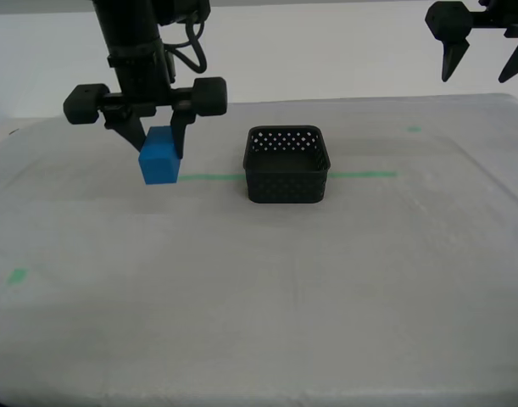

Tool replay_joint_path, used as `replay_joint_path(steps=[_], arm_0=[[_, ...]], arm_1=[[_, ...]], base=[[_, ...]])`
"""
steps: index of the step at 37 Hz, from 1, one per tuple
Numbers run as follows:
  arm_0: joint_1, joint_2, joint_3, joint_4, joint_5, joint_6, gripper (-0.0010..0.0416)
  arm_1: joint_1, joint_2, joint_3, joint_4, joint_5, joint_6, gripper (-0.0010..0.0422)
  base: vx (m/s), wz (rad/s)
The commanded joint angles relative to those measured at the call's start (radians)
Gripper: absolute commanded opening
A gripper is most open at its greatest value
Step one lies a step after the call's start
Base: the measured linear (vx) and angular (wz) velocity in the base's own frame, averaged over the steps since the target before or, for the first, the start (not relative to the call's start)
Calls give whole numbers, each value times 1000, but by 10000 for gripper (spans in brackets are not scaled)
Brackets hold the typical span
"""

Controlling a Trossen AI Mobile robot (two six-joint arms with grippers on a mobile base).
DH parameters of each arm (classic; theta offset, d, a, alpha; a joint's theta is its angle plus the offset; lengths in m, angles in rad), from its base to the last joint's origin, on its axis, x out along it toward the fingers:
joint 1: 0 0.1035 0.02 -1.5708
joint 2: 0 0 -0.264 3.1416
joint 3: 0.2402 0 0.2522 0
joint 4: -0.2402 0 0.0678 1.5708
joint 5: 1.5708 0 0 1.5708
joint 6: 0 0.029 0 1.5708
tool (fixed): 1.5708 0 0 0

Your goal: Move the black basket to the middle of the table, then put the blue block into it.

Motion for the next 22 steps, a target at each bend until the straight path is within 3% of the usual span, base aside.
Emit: replay_joint_path(steps=[1, 15, 22], arm_0=[[0, 0, 0, 0, -1, 0, 398], [0, 0, 0, 0, -1, 0, 399], [0, 0, 0, 6, -1, 0, 398]], arm_1=[[-7, 0, 40, -13, 5, -18, 0], [-28, 2, 205, -72, -3, -51, 0], [-35, 114, 348, -132, 4, -33, 0]], base=[[0, 0], [0, 0], [0, 0]])
